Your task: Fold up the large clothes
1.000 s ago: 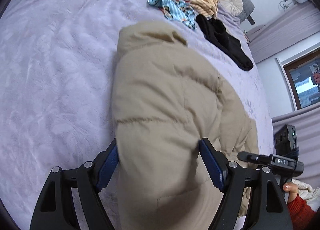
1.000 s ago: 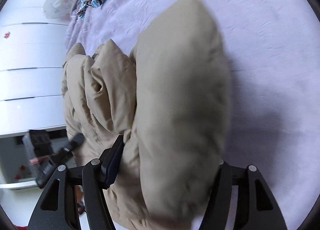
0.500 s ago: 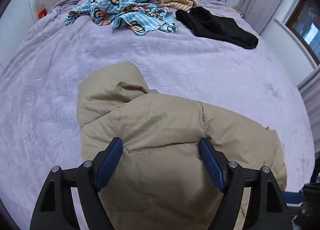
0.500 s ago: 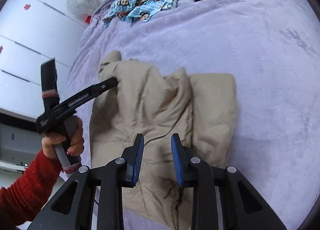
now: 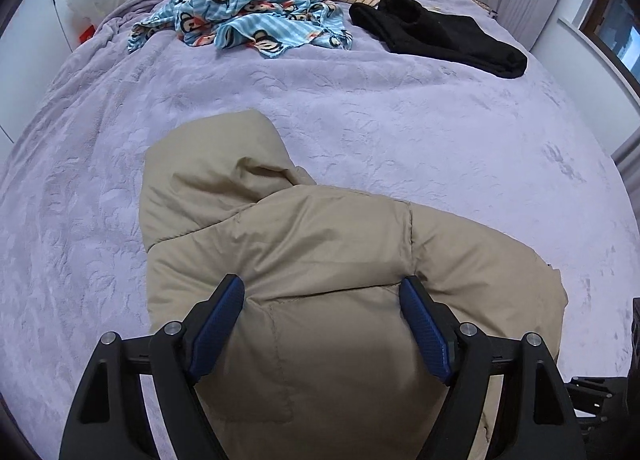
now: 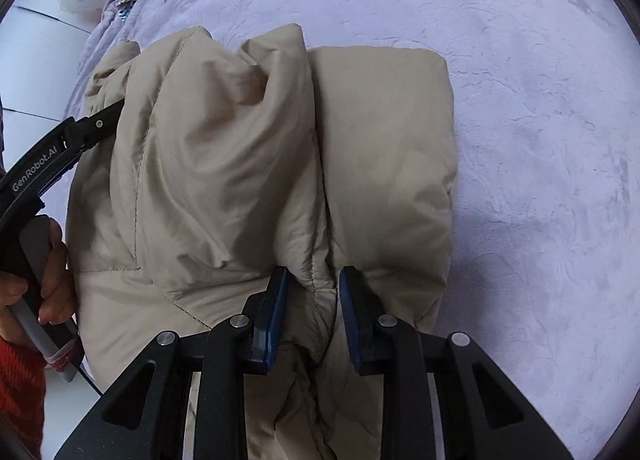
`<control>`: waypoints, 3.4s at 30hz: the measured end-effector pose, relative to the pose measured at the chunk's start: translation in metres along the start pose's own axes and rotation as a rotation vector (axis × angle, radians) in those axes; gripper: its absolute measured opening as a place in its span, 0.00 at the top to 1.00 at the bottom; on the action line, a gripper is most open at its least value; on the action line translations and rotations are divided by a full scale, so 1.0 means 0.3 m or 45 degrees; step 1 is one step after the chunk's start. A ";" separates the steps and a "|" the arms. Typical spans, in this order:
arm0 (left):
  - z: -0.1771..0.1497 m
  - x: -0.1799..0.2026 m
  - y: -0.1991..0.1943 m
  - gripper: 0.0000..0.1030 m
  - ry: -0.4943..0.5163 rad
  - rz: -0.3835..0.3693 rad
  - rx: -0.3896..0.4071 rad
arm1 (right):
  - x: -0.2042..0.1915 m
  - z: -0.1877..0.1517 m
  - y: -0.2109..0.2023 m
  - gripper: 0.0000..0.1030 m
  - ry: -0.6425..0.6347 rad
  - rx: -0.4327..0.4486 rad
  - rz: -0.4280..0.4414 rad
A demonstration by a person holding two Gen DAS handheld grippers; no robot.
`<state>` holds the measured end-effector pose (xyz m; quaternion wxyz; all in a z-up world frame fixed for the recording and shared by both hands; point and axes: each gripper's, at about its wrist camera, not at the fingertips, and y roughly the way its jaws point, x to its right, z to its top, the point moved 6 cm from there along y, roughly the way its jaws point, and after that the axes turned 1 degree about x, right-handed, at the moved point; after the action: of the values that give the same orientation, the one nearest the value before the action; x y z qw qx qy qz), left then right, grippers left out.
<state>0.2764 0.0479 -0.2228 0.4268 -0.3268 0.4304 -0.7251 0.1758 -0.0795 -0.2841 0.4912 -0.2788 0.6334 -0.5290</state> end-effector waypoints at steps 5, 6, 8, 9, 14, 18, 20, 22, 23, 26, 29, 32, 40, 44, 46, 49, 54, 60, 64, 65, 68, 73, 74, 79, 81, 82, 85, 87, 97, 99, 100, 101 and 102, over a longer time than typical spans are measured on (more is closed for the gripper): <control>-0.024 -0.050 -0.117 0.22 -0.089 -0.044 0.011 | -0.010 0.022 0.020 0.73 -0.016 0.005 0.005; -0.041 -0.067 -0.147 0.22 -0.105 -0.040 0.017 | 0.000 0.003 0.006 0.73 -0.009 0.006 0.015; -0.084 -0.100 -0.201 0.22 -0.130 -0.020 0.025 | 0.018 -0.019 -0.012 0.73 0.003 0.011 0.028; -0.115 -0.116 -0.230 0.22 -0.148 -0.012 0.026 | 0.026 -0.022 -0.013 0.73 0.007 0.016 0.030; -0.294 -0.153 -0.307 0.22 -0.198 0.028 -0.025 | 0.032 -0.041 -0.059 0.70 0.009 0.046 0.013; -0.427 -0.137 -0.309 0.22 -0.215 0.038 -0.104 | 0.020 -0.079 -0.160 0.70 -0.037 0.123 -0.002; -0.478 -0.128 -0.297 0.22 -0.246 0.021 -0.142 | 0.020 -0.108 -0.215 0.69 -0.041 0.160 0.002; -0.510 -0.115 -0.292 0.19 -0.262 0.015 -0.166 | 0.018 -0.149 -0.254 0.69 -0.037 0.176 0.020; -0.518 -0.108 -0.293 0.19 -0.262 0.016 -0.170 | 0.016 -0.170 -0.263 0.69 -0.035 0.176 0.032; -0.528 -0.083 -0.304 0.19 -0.250 0.022 -0.177 | 0.014 -0.244 -0.249 0.69 -0.062 0.127 0.028; -0.528 -0.062 -0.316 0.19 -0.225 0.027 -0.181 | 0.039 -0.304 -0.216 0.69 -0.032 0.071 0.013; -0.528 -0.057 -0.338 0.19 -0.226 0.032 -0.176 | 0.063 -0.327 -0.216 0.70 0.020 0.063 0.037; -0.541 -0.049 -0.370 0.19 -0.216 0.052 -0.166 | 0.064 -0.337 -0.273 0.61 -0.010 0.103 0.039; -0.547 -0.055 -0.395 0.19 -0.225 0.068 -0.156 | 0.053 -0.350 -0.287 0.58 -0.015 0.117 0.047; -0.552 -0.057 -0.412 0.19 -0.235 0.070 -0.149 | 0.045 -0.352 -0.295 0.58 -0.018 0.117 0.048; -0.558 -0.054 -0.426 0.19 -0.230 0.070 -0.143 | 0.038 -0.355 -0.311 0.56 -0.032 0.124 0.045; -0.567 -0.056 -0.433 0.19 -0.232 0.069 -0.149 | 0.028 -0.357 -0.320 0.51 -0.025 0.132 0.051; -0.561 -0.072 -0.457 0.12 -0.254 0.080 -0.117 | 0.016 -0.351 -0.323 0.50 -0.026 0.132 0.051; -0.563 -0.077 -0.458 0.00 -0.254 0.102 -0.109 | 0.007 -0.343 -0.329 0.49 -0.038 0.135 0.052; -0.563 -0.075 -0.455 0.00 -0.252 0.105 -0.113 | 0.008 -0.342 -0.332 0.49 -0.036 0.138 0.055; -0.560 -0.071 -0.457 0.00 -0.245 0.114 -0.119 | 0.011 -0.339 -0.336 0.49 -0.029 0.144 0.057; -0.527 -0.071 -0.484 0.00 -0.219 0.135 -0.082 | 0.008 -0.320 -0.352 0.47 -0.008 0.171 0.062; -0.516 -0.074 -0.489 0.00 -0.218 0.141 -0.079 | 0.004 -0.315 -0.357 0.43 -0.014 0.184 0.052; -0.507 -0.071 -0.509 0.00 -0.220 0.148 -0.065 | -0.018 -0.291 -0.402 0.19 -0.035 0.276 0.014; -0.509 -0.067 -0.517 0.00 -0.213 0.148 -0.062 | -0.020 -0.288 -0.417 0.19 -0.037 0.299 0.000; -0.512 -0.064 -0.522 0.00 -0.213 0.150 -0.060 | -0.019 -0.287 -0.423 0.19 -0.036 0.305 -0.007; -0.512 -0.058 -0.542 0.00 -0.214 0.156 -0.042 | -0.017 -0.288 -0.440 0.08 -0.037 0.333 -0.017; -0.509 -0.060 -0.563 0.00 -0.216 0.167 -0.025 | -0.017 -0.291 -0.461 0.00 -0.048 0.380 -0.023; -0.541 -0.036 -0.646 0.00 -0.203 0.209 0.011 | -0.015 -0.340 -0.505 0.00 -0.065 0.324 -0.019; -0.555 -0.026 -0.661 0.00 -0.213 0.196 0.012 | -0.008 -0.359 -0.512 0.00 -0.052 0.306 -0.006; -0.562 -0.020 -0.669 0.00 -0.211 0.195 0.014 | -0.004 -0.368 -0.523 0.00 -0.051 0.313 0.005; -0.568 -0.016 -0.680 0.00 -0.206 0.200 0.019 | -0.002 -0.375 -0.531 0.00 -0.053 0.320 0.003; -0.574 -0.012 -0.691 0.00 -0.202 0.210 0.026 | -0.001 -0.382 -0.538 0.00 -0.054 0.325 -0.006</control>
<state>0.0630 0.1656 -0.1075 0.5210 -0.3423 0.4132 -0.6638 0.0439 -0.0799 -0.1364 0.5347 -0.2267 0.5496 -0.6005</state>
